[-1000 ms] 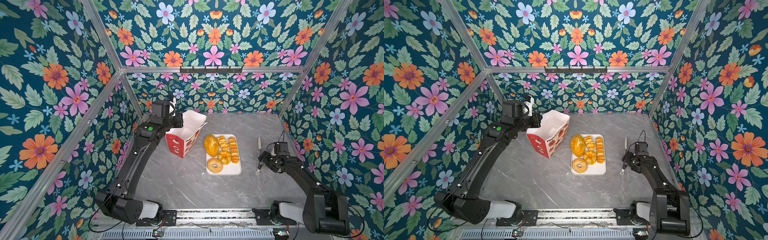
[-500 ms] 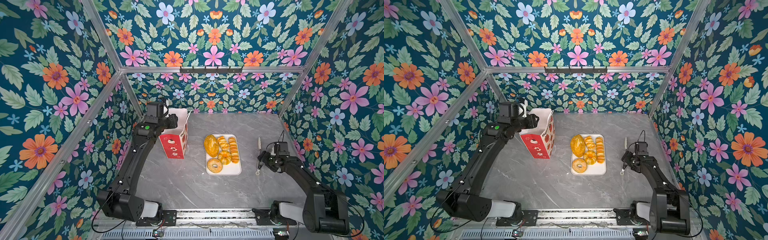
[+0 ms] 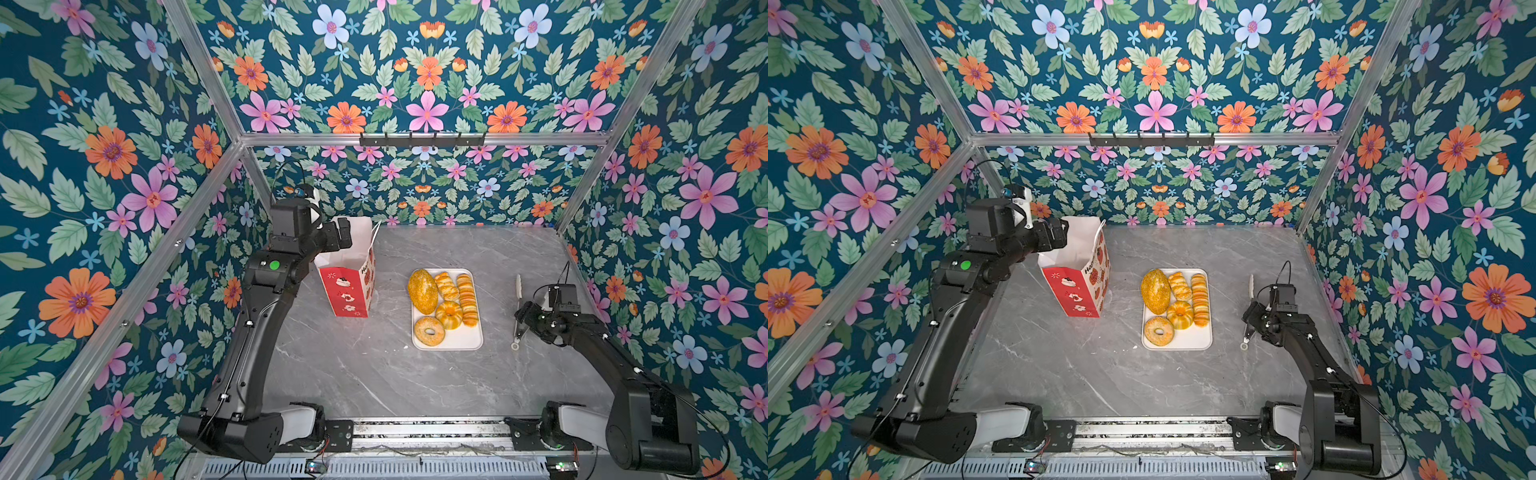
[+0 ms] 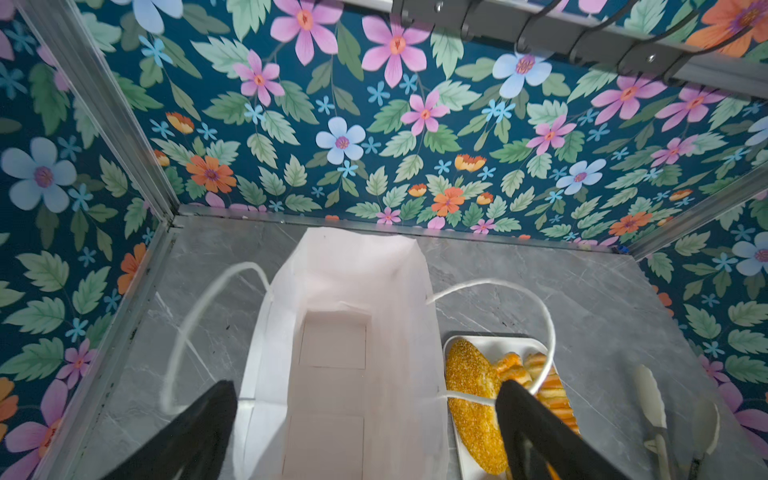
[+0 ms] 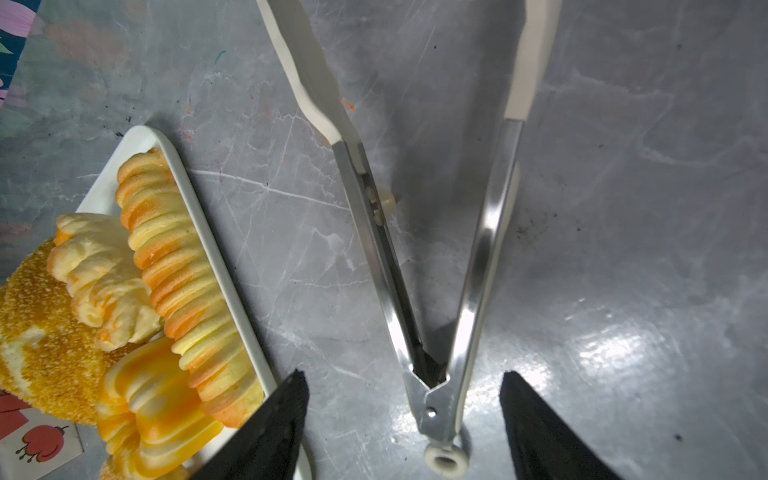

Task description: Take the fake bread out of the paper bag

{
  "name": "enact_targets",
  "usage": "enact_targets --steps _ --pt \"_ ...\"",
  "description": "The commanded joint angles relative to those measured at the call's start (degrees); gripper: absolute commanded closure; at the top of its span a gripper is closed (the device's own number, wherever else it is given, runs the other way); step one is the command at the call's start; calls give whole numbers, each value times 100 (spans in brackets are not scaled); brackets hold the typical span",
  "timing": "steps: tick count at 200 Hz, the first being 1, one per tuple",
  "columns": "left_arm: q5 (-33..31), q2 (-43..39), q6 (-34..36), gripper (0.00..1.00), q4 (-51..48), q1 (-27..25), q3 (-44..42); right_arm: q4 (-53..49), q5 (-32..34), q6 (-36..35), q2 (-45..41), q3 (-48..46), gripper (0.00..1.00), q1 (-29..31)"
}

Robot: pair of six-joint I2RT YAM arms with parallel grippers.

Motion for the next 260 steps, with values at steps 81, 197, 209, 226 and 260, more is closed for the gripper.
enact_targets --steps 81,197,209,226,260 --pt "-4856 -2877 361 0 1335 14 -2757 -68 743 -215 -1327 -224 27 23" --pt "-3633 -2943 93 0 7305 15 -8278 471 951 -247 -1927 -772 27 35" --pt "-3382 -2518 301 0 8010 16 -8434 471 1030 -264 -2135 -847 27 38" --pt "-3329 -1767 714 0 8852 22 -8486 533 1140 -292 -2448 -972 28 36" --pt "-2939 -156 1168 0 10685 69 -8510 1027 997 -520 -2940 -1307 22 71"
